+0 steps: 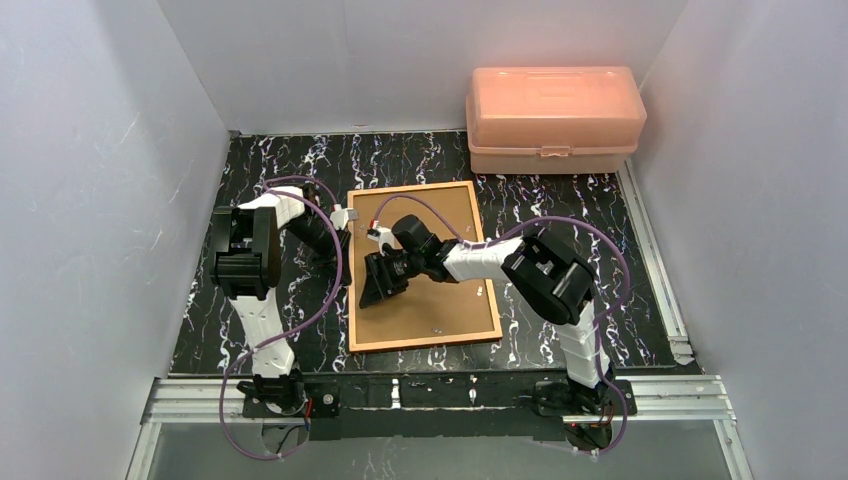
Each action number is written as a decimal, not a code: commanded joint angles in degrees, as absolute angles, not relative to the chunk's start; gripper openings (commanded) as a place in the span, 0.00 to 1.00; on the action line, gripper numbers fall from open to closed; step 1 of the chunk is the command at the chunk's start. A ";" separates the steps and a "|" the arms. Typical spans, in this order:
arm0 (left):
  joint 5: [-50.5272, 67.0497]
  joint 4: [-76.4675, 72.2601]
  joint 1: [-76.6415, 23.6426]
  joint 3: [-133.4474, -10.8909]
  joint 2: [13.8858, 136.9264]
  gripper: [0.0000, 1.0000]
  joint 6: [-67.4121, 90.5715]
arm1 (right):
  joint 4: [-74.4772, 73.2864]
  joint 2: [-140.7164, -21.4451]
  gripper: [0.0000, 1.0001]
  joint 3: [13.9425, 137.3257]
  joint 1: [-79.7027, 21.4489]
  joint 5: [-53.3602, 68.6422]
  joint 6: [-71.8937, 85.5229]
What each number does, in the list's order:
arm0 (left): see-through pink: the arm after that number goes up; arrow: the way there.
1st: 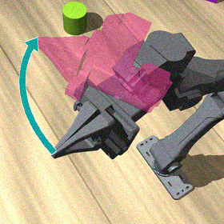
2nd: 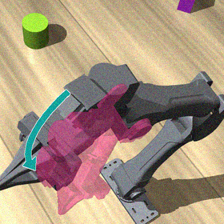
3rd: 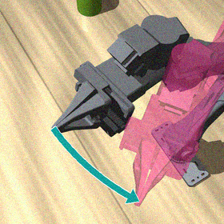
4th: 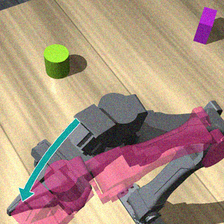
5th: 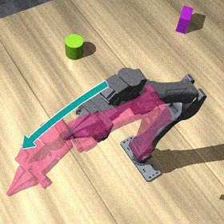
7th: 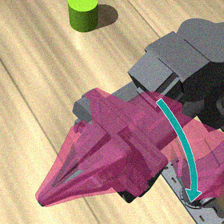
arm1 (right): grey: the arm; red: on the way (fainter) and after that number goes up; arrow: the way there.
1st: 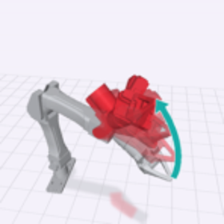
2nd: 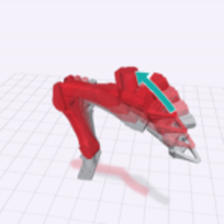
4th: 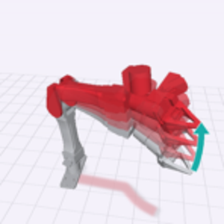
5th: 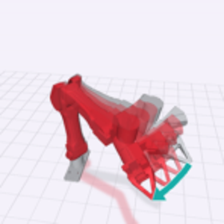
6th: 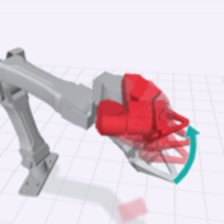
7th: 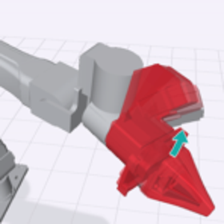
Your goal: Put the photo into the frame
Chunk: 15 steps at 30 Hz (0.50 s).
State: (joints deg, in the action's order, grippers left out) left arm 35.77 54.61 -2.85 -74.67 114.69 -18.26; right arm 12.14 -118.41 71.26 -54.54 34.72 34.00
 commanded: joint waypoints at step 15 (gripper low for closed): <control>36.23 52.05 -3.29 -73.50 113.55 0.08 -18.80 | 16.53 -119.95 0.55 73.07 -57.39 34.11 36.74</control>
State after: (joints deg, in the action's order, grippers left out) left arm 35.77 54.61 -2.74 -74.67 114.69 -18.00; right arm 14.06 -119.22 71.26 -57.08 34.59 36.25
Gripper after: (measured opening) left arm 0.091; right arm 0.555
